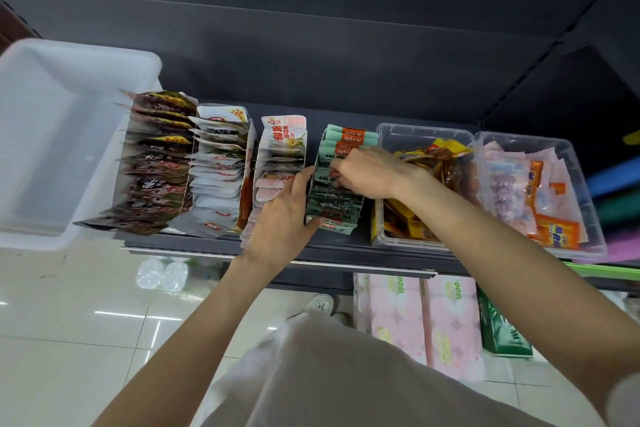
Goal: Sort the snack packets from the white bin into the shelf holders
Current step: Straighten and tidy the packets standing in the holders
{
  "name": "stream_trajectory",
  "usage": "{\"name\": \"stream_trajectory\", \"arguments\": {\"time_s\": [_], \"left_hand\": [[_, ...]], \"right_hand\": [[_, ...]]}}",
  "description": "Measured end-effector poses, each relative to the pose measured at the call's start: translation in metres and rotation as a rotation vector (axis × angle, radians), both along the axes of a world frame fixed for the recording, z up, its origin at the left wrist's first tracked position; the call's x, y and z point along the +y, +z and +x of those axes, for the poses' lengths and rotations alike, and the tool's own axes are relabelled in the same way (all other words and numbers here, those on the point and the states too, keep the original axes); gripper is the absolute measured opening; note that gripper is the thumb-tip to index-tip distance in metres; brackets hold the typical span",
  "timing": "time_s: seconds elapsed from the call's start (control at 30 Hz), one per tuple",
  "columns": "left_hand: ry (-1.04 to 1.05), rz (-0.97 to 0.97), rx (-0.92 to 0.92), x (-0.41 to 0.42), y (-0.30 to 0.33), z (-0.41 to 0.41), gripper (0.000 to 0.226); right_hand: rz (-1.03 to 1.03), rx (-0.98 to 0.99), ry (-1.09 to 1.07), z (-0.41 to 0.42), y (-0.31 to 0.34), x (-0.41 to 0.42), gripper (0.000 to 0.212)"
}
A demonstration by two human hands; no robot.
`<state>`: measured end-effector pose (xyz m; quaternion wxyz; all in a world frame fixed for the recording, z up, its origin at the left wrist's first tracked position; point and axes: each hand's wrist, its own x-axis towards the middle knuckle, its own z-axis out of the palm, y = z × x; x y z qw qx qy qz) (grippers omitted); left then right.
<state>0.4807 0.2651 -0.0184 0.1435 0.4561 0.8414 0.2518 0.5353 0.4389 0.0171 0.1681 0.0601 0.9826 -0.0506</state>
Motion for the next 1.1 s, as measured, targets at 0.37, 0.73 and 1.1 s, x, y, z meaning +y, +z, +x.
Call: {"name": "stream_trajectory", "arguments": {"time_s": [0.37,0.73,1.1], "left_hand": [[-0.044,0.164,-0.057,0.0,-0.002,-0.003,0.051],[-0.403,0.233,0.29,0.007,0.008,-0.044,0.01],[-0.358,0.363,0.451,0.029,0.011,-0.048,0.015]], "right_hand": [[-0.184,-0.071,-0.12,-0.003,0.003,0.014,0.046],[-0.201,0.121,-0.131,0.015,0.0,0.005,0.045],[0.086,0.258,-0.129,0.026,-0.013,-0.011,0.052]]}}
